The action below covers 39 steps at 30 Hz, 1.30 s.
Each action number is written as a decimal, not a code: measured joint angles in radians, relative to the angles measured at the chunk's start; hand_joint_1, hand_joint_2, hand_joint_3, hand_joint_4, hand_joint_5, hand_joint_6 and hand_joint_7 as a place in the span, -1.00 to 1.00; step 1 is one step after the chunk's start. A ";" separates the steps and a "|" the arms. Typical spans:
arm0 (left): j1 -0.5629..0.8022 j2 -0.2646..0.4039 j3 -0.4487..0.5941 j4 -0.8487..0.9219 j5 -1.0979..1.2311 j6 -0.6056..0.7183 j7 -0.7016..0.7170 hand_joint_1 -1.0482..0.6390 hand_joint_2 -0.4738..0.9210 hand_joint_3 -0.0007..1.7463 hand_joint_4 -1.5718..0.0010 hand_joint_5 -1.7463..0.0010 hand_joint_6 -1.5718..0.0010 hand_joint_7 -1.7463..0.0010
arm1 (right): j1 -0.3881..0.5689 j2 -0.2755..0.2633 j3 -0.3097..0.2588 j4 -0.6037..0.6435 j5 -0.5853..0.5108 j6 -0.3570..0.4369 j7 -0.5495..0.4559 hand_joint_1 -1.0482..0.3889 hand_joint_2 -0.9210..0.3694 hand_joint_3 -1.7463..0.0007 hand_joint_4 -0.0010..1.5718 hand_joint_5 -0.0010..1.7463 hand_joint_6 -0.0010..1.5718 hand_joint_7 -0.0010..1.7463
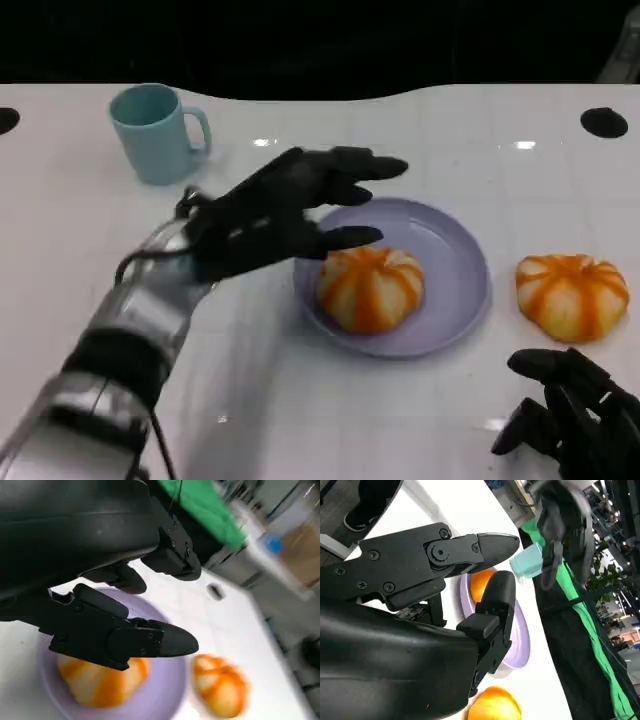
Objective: Grasp the bread from the table and place it into the plate.
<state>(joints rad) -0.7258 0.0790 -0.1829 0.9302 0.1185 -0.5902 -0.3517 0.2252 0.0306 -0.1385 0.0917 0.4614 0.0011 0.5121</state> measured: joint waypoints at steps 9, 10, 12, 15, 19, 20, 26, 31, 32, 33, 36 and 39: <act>0.197 -0.071 0.141 -0.230 -0.275 0.022 -0.085 -0.40 1.00 -0.47 0.20 -0.28 -0.02 0.75 | 0.010 0.000 0.003 -0.028 0.000 0.010 0.000 -0.62 -1.00 0.78 -0.16 0.68 -0.05 0.09; 0.199 -0.073 0.142 -0.240 -0.278 0.029 -0.089 -0.42 1.00 -0.44 0.12 -0.70 0.09 -0.04 | 0.011 0.000 0.003 -0.028 0.000 0.011 0.000 -0.62 -1.00 0.78 -0.16 0.68 -0.06 0.09; 0.256 -0.083 0.151 -0.369 -0.360 0.146 -0.090 -0.41 1.00 -0.41 0.08 -0.94 0.25 -0.62 | 0.014 0.002 0.005 -0.031 -0.001 0.012 0.000 -0.62 -1.00 0.79 -0.16 0.69 -0.06 0.09; 0.391 -0.096 0.166 -0.617 -0.524 0.392 -0.088 -0.40 1.00 -0.41 0.06 -0.99 0.32 -0.80 | 0.018 0.006 0.007 -0.031 -0.001 0.014 -0.001 -0.62 -1.00 0.80 -0.16 0.68 -0.04 0.04; 0.562 -0.088 0.214 -0.874 -0.692 0.663 -0.057 -0.38 1.00 -0.37 0.08 -1.00 0.39 -0.90 | 0.016 0.008 0.007 -0.036 0.009 0.019 0.000 -0.60 -1.00 0.80 -0.16 0.67 0.01 -0.05; 0.594 -0.083 0.225 -0.909 -0.713 0.697 -0.057 -0.38 1.00 -0.37 0.08 -1.00 0.40 -0.92 | 0.016 0.009 0.008 -0.037 0.012 0.019 0.001 -0.60 -1.00 0.80 -0.16 0.67 0.02 -0.06; 0.709 -0.087 0.261 -1.008 -0.761 0.790 -0.041 -0.42 1.00 -0.44 0.07 -1.00 0.39 -0.99 | 0.017 0.009 0.008 -0.037 0.012 0.019 0.004 -0.62 -1.00 0.80 -0.16 0.68 0.06 -0.15; 0.813 -0.112 0.267 -1.039 -0.762 0.799 -0.041 -0.41 1.00 -0.42 0.06 -1.00 0.39 -0.98 | 0.020 0.009 0.007 -0.037 -0.002 0.017 -0.005 -0.63 -1.00 0.79 -0.16 0.68 0.09 -0.18; 0.824 -0.114 0.271 -1.040 -0.762 0.799 -0.041 -0.42 1.00 -0.42 0.07 -1.00 0.38 -0.96 | 0.019 0.009 0.007 -0.037 -0.004 0.017 -0.006 -0.62 -1.00 0.78 -0.16 0.68 0.09 -0.19; 0.832 -0.118 0.276 -1.040 -0.761 0.799 -0.040 -0.42 1.00 -0.41 0.08 -1.00 0.38 -0.95 | 0.018 0.009 0.007 -0.037 -0.005 0.016 -0.006 -0.62 -1.00 0.78 -0.16 0.68 0.10 -0.20; 0.834 -0.131 0.292 -1.034 -0.761 0.795 -0.037 -0.41 1.00 -0.45 0.09 -1.00 0.37 -0.93 | 0.014 0.009 0.006 -0.037 -0.005 0.016 -0.008 -0.61 -1.00 0.80 -0.16 0.68 0.13 -0.27; 0.836 -0.143 0.297 -1.032 -0.762 0.806 -0.034 -0.40 1.00 -0.45 0.09 -1.00 0.35 -0.94 | 0.014 0.009 0.002 -0.036 -0.004 0.014 -0.008 -0.62 -1.00 0.79 -0.16 0.68 0.18 -0.36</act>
<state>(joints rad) 0.1104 -0.0638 0.1140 -0.1023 -0.6438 0.2160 -0.3856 0.2390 0.0392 -0.1367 0.0555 0.4570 0.0155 0.5042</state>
